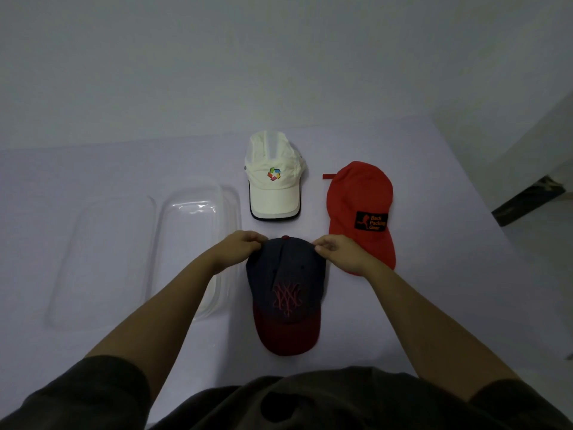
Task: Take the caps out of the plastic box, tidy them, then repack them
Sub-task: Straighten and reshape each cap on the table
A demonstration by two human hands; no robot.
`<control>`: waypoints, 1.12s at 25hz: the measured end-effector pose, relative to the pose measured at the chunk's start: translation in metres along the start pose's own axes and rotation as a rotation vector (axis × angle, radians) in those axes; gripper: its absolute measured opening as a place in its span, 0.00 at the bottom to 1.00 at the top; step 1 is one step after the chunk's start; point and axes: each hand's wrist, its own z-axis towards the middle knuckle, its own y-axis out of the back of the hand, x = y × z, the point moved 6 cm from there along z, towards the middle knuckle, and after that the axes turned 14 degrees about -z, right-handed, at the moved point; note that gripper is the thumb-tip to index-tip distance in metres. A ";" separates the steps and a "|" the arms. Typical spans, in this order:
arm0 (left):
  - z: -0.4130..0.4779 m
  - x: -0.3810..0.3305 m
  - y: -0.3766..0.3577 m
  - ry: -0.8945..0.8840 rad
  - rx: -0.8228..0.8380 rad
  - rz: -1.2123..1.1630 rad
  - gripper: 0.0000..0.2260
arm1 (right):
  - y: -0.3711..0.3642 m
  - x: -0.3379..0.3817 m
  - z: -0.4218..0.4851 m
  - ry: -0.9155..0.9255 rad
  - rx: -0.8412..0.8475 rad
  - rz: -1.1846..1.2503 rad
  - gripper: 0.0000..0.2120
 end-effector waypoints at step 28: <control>0.010 -0.073 -0.007 -0.353 -0.330 0.292 0.18 | 0.076 -0.006 -0.036 0.091 -0.726 -0.117 0.21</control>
